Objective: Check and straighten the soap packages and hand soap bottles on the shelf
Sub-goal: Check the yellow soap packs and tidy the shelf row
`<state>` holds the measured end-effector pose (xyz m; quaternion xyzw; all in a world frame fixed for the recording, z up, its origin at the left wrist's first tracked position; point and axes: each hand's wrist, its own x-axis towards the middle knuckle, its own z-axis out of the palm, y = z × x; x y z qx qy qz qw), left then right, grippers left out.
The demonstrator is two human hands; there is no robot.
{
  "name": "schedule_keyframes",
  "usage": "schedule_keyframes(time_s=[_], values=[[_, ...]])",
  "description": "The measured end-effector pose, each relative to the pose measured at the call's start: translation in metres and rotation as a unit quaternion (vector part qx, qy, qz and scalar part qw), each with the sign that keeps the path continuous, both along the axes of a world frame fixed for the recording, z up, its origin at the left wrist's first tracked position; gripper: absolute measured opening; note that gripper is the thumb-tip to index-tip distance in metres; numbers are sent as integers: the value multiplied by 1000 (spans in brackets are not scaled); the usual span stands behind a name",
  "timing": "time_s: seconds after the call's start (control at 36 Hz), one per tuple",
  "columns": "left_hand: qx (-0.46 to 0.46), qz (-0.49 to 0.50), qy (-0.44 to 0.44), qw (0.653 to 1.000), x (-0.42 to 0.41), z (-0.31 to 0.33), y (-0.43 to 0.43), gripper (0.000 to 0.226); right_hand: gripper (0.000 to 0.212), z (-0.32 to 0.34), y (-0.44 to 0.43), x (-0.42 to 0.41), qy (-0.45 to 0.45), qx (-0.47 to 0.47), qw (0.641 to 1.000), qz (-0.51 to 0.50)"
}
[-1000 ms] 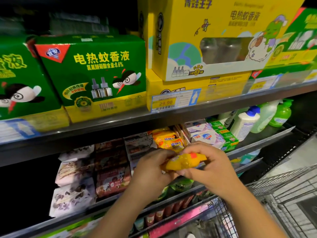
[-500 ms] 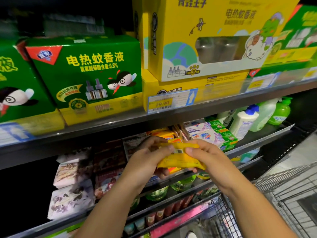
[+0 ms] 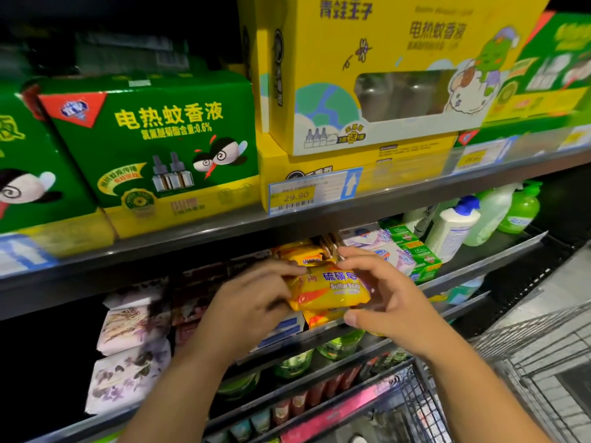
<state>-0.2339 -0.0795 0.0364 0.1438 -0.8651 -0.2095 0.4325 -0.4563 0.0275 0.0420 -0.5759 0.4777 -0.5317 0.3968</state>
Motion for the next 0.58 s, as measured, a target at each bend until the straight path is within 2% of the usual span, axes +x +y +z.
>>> schedule_keyframes(time_s=[0.06,0.11,0.19,0.28,0.33,0.5,0.58], values=[[-26,-5,6,1000,2,-7,-1,42,48,-4,-1,8,-106,40,993,36],[-18,-2,2,1000,2,-10,1,42,41,-7,-6,15,-143,75,987,-19],[59,19,-90,994,7,-11,1,48,31,-7,-14,24,-121,80,985,-97],[224,-13,-214,951,16,2,7,78,25,-5,-17,31,-106,81,987,-86],[242,8,-263,934,18,11,12,88,28,-3,-20,37,-76,76,991,-74],[214,133,-286,925,30,20,9,67,43,2,-36,67,-81,50,993,-65],[199,199,-285,916,53,24,13,64,29,1,-48,80,-85,59,993,-60]])
